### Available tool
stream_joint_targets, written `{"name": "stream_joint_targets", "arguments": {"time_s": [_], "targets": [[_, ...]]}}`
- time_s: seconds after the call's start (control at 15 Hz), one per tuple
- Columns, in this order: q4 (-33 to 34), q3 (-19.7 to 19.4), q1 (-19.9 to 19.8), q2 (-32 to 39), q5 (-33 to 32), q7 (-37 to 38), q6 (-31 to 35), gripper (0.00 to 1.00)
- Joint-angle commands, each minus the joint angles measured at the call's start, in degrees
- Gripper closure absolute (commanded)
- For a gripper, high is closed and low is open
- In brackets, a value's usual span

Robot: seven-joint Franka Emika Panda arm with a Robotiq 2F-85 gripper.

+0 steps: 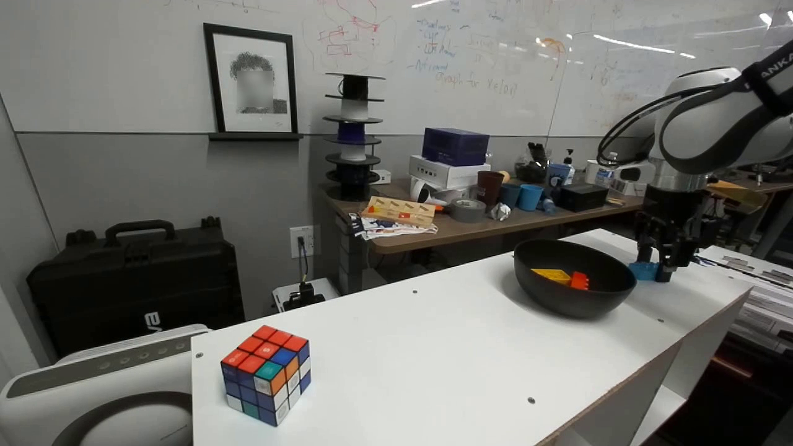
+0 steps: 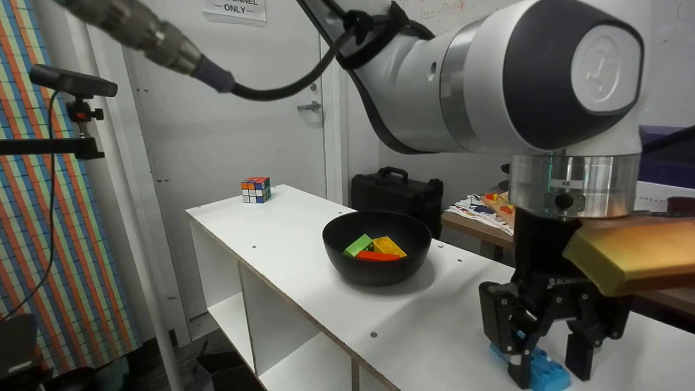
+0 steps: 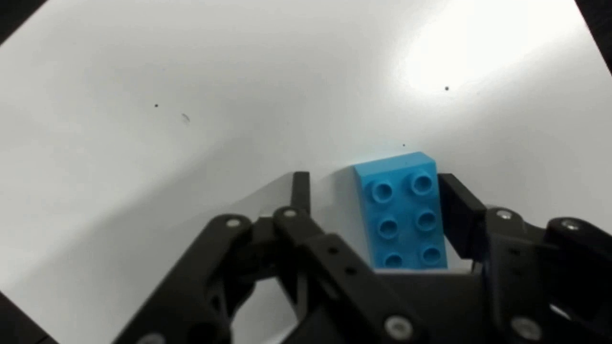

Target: Put the blocks on the counter in the bowl

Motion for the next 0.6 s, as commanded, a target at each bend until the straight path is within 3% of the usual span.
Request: {"name": "stream_joint_targets", "arguments": {"time_s": [0.0,0.2,0.53], "targets": [[1.1,-0.3,0.3,0.2,-0.3,-1.2,-0.1,0.65],[0.1,-0.6,0.9,-1.2,-0.2,-0.1,-1.7,0.86],[-1.2,-1.9,2.7,-5.9,0.1,6.3,-3.4,0.88]]}}
